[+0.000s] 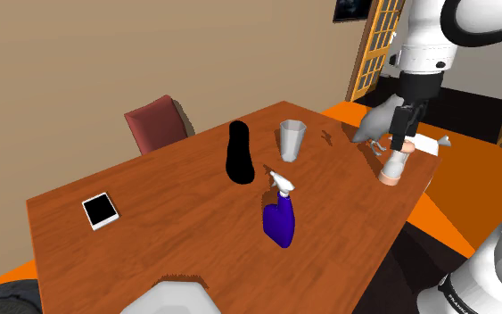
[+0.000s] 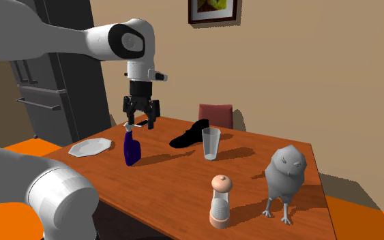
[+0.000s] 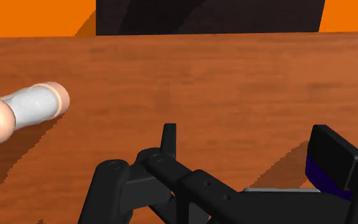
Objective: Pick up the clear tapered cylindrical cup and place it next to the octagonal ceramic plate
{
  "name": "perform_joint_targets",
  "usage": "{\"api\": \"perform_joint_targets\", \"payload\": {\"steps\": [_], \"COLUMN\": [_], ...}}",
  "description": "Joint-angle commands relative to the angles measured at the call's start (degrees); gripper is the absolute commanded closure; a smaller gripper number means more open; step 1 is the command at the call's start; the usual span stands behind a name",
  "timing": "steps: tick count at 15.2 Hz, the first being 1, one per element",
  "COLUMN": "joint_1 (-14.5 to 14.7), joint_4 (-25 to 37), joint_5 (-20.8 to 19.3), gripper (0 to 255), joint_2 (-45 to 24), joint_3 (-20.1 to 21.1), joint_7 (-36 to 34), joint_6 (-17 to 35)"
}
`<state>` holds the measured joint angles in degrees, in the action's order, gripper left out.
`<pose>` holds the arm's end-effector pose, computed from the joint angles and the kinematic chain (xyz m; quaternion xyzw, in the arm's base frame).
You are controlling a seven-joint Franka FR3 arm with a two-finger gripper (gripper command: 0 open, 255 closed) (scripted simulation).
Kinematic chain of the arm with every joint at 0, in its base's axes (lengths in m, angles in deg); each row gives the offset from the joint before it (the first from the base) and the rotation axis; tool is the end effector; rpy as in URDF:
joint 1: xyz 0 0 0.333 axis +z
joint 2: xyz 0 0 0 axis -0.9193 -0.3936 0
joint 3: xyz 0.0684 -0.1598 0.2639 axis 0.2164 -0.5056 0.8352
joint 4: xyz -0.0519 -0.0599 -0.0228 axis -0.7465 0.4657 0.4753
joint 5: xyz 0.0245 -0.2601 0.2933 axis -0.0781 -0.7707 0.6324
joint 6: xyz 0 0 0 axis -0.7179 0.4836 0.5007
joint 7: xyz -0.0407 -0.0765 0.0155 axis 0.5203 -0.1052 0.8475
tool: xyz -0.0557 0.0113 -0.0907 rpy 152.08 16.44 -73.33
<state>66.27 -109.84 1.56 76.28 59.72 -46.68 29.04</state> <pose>0.3032 -0.0052 0.5661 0.9963 0.0372 -0.0770 0.0033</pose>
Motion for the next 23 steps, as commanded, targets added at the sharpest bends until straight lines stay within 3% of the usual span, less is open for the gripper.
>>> {"api": "perform_joint_targets", "payload": {"steps": [1,12,23], "joint_1": [0.0,-0.2,-0.5], "joint_4": [0.0,7.1,23.2], "joint_5": [0.0,-2.1,-4.0], "gripper": [0,0,0], "joint_2": [0.0,-21.1,-43.7], "joint_3": [0.0,-0.2,-0.3], "joint_7": [0.0,0.8,1.1], "joint_6": [0.0,17.3,26.9]}}
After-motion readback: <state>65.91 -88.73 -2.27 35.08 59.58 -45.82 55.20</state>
